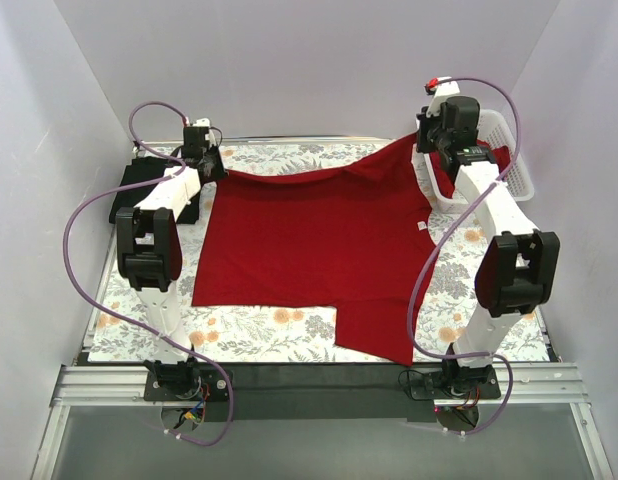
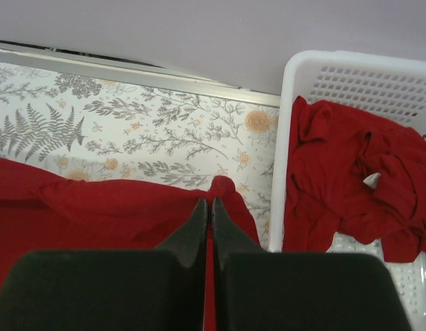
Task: Fold and stack the t-shirts
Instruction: Flatten the tshirt out, then fold the tshirt
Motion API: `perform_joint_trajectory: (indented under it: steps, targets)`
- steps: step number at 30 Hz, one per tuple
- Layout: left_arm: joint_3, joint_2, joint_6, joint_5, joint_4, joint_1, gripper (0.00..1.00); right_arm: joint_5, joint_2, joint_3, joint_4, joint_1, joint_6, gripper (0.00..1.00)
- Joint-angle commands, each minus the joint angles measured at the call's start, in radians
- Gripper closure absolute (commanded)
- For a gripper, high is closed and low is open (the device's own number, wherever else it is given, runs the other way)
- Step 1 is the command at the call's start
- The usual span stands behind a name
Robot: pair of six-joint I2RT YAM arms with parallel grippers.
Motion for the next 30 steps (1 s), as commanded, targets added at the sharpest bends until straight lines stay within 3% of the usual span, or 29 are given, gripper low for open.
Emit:
perform_joint_trajectory:
  steps: [1, 12, 25, 30]
  targets:
    - [0.046, -0.084, -0.026, 0.034, -0.099, 0.007, 1.0, 0.018, -0.077, -0.02, -0.11, -0.008, 0.084, 0.99]
    - [-0.045, -0.185, -0.06, 0.049, -0.193, 0.007, 1.0, -0.013, -0.169, -0.147, -0.31, -0.006, 0.259, 0.99]
    - [-0.305, -0.247, -0.118, 0.031, -0.133, 0.007, 1.0, -0.05, -0.202, -0.319, -0.336, -0.028, 0.351, 0.99]
    - [-0.31, -0.25, -0.12, 0.04, -0.128, 0.007, 1.0, -0.073, -0.212, -0.299, -0.349, -0.032, 0.356, 0.99]
